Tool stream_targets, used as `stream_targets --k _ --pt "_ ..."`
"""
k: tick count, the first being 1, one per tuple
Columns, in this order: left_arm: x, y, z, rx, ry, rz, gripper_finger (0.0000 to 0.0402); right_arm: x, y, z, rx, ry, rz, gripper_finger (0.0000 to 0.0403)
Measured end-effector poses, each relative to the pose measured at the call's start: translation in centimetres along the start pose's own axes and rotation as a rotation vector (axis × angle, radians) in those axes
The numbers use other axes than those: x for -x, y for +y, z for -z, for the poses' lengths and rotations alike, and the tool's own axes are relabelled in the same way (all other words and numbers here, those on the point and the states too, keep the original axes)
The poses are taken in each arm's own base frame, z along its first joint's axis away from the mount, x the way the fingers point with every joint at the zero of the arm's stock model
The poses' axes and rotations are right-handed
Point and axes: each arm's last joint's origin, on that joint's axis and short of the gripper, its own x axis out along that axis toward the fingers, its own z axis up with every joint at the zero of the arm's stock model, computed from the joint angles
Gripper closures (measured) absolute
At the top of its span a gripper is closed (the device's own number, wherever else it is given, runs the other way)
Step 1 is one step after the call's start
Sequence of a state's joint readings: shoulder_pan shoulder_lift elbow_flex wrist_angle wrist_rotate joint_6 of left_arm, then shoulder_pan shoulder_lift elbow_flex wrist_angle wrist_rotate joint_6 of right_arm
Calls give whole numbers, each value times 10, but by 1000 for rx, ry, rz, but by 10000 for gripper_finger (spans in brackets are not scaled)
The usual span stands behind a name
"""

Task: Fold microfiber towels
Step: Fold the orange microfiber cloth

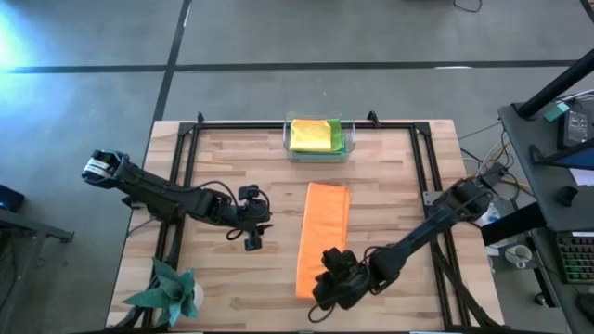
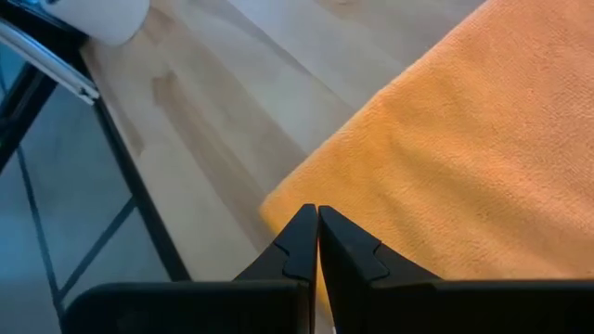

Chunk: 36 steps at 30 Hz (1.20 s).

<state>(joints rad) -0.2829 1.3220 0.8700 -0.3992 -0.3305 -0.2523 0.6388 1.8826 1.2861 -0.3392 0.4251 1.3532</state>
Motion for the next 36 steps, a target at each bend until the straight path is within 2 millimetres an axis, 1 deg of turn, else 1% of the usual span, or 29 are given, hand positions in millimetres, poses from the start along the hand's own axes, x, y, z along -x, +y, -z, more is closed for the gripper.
stream_targets --k 5,10,13,18,22,24,27,31,36 --pt "0 4 -1 20 -25 -104 257 10 1 9 30 -29 10 392" --pt "1 11 -8 182 -51 -137 257 25 0 17 72 -30 37 392" --pt "3 12 -14 202 -56 -102 257 38 -2 18 99 -27 51 392" --pt "13 6 -32 189 -80 60 257 68 -7 16 169 -43 69 392" --pt "20 -4 -45 91 -164 198 257 88 -12 14 239 -34 61 392" --pt "24 -10 -50 71 -217 231 257 98 -15 11 253 -31 60 392" --pt "26 -21 -56 29 -251 260 257 110 -23 9 279 -21 85 392" --pt "22 -37 -59 -6 -238 287 257 123 -29 3 312 -12 88 392" --pt "13 -54 -53 -48 -187 307 257 132 -29 -2 413 -8 59 392"
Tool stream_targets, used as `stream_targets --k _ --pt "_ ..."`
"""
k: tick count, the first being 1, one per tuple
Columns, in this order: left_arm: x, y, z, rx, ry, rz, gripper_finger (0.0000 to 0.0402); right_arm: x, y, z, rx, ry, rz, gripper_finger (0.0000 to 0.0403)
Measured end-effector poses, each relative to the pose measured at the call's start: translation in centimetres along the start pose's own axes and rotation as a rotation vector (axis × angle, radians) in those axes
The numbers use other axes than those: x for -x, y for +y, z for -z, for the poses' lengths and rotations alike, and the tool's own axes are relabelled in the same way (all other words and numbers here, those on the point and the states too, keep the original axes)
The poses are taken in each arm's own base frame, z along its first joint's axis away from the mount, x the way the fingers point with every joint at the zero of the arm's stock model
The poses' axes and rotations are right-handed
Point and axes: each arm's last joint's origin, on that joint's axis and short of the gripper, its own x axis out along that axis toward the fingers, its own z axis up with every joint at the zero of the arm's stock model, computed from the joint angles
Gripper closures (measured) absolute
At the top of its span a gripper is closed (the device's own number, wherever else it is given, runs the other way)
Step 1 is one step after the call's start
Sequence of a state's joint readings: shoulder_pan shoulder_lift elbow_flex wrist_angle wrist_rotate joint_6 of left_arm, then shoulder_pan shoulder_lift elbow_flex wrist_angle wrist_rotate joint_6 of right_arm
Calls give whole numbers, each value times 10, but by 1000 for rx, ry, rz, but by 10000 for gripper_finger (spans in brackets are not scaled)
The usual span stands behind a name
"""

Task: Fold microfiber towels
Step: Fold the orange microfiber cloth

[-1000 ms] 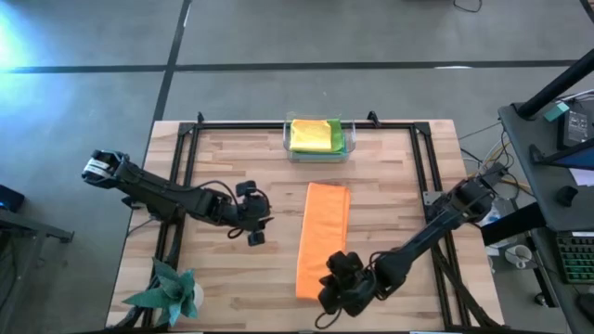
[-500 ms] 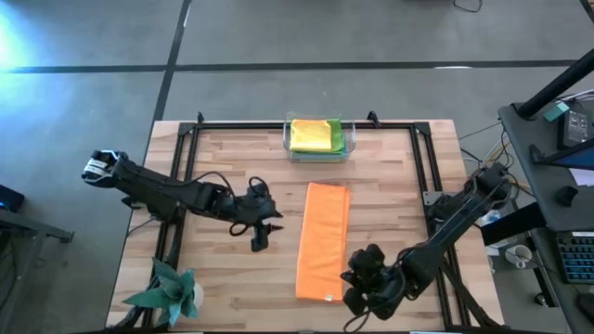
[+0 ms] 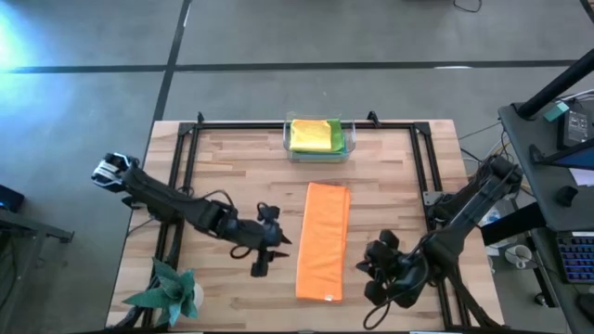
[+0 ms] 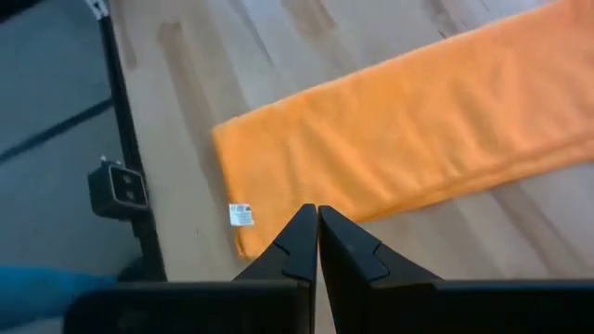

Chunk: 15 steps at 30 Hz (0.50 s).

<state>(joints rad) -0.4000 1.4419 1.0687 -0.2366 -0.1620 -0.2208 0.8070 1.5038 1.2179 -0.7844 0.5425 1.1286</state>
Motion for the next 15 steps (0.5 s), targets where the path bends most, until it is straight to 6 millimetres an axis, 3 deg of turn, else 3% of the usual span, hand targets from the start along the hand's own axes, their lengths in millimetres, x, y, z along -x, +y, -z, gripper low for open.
stream_targets --k 6,15 --pt "-16 -21 9 -37 43 7 257 2 -7 5 85 111 19 386" --pt "-51 -52 28 -113 124 -21 257 -1 -11 11 184 189 11 335"
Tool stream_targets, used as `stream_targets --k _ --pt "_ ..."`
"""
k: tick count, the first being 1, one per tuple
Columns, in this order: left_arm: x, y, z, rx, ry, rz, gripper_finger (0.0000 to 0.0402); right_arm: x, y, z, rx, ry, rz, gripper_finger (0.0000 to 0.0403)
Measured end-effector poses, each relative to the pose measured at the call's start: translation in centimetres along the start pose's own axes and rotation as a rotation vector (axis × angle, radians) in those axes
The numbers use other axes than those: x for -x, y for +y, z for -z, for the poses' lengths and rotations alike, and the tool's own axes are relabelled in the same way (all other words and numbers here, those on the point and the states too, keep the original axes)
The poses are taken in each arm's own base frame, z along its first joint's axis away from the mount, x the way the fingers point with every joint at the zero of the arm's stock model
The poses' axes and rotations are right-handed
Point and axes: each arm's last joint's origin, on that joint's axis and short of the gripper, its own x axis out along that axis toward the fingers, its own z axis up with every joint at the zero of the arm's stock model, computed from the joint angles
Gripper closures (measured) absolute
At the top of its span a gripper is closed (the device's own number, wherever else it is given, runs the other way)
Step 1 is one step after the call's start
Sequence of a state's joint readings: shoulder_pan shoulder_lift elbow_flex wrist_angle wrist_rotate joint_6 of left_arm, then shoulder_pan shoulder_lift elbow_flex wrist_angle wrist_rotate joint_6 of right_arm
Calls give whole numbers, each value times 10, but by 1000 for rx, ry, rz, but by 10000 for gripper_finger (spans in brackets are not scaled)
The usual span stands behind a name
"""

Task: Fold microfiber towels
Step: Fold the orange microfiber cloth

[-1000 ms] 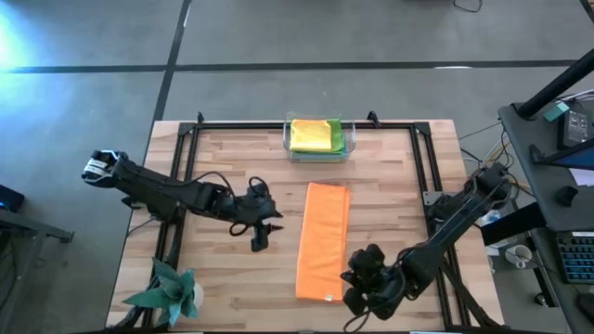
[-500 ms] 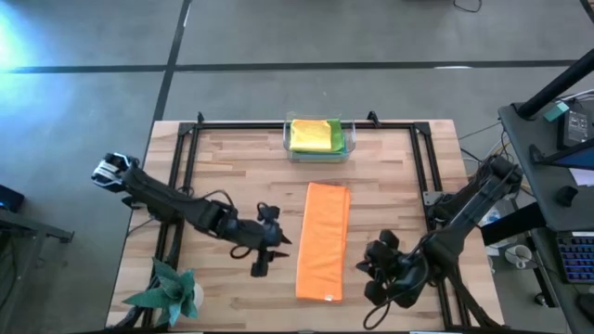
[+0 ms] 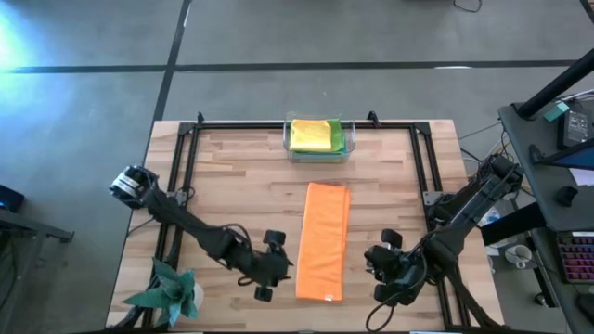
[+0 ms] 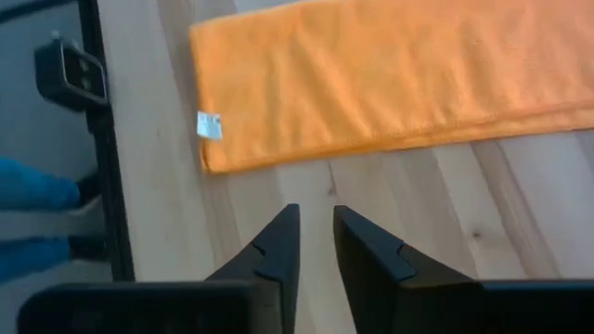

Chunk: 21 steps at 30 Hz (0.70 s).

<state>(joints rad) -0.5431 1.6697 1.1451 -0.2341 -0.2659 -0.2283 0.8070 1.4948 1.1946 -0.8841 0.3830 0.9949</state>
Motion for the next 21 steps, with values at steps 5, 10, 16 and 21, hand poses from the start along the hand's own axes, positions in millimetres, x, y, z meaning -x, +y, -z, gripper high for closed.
stream_targets --k 5,10,16,21 --pt "-22 -17 6 -38 49 9 257 -10 5 3 115 -13 -47 307" --pt "-41 -28 5 -99 69 14 257 -27 15 6 210 -27 -140 281" --pt "-55 -33 5 -114 84 12 257 -49 24 10 302 -65 -175 254" --pt "-61 -33 10 -112 102 14 257 -68 33 14 375 -71 -171 235"
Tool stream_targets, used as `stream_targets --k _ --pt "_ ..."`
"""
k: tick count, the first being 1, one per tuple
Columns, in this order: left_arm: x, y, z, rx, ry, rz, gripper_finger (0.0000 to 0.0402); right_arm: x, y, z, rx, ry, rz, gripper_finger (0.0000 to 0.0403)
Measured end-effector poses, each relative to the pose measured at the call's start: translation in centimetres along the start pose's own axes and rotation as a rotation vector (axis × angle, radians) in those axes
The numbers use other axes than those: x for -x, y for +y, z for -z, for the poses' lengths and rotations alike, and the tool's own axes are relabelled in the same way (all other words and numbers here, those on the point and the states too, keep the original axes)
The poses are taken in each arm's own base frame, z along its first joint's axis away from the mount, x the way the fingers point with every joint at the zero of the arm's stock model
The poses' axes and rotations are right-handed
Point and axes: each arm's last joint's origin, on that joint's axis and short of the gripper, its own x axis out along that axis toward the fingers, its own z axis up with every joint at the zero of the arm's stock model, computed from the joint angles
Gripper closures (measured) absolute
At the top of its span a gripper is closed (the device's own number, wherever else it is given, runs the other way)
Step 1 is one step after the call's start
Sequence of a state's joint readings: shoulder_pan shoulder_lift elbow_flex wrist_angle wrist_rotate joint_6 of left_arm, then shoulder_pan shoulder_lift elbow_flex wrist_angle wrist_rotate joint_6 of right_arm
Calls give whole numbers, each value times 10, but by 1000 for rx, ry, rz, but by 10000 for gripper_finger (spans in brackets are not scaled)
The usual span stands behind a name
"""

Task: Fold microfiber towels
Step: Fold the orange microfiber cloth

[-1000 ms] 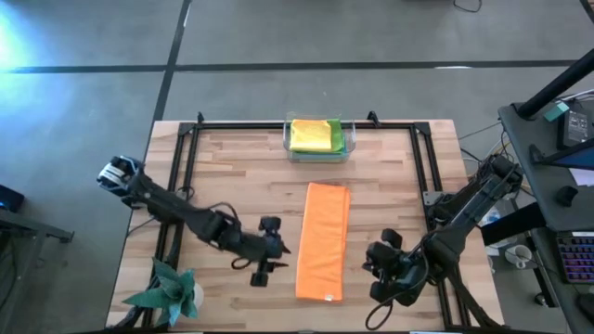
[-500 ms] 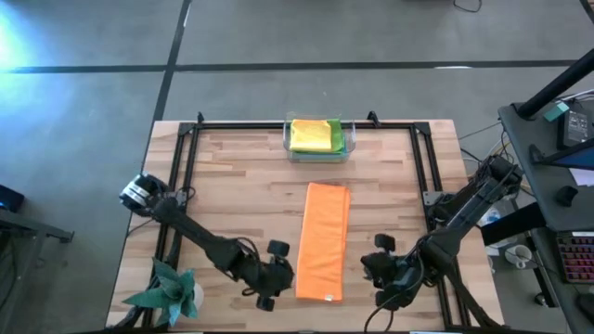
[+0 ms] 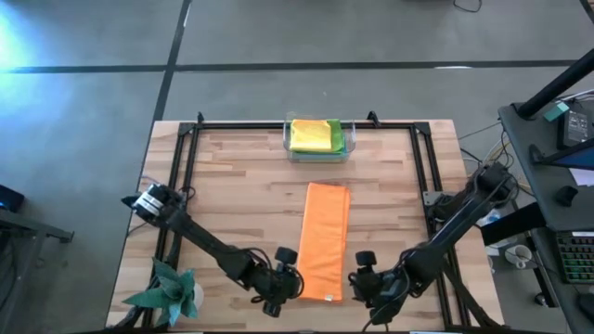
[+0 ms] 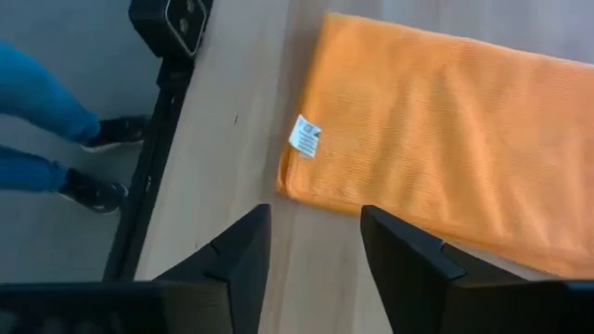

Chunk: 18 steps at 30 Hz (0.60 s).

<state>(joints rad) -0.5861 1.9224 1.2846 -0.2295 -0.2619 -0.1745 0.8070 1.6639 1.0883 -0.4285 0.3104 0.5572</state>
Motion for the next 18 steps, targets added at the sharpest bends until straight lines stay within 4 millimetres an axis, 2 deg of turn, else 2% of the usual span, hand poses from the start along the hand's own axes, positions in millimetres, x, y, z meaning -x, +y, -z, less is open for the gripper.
stream_targets --k 12,18 --pt "-23 -9 7 1 -13 48 257 -47 13 6 130 72 43 223" --pt "-23 -10 7 -4 -14 52 257 -59 16 6 137 56 34 223"
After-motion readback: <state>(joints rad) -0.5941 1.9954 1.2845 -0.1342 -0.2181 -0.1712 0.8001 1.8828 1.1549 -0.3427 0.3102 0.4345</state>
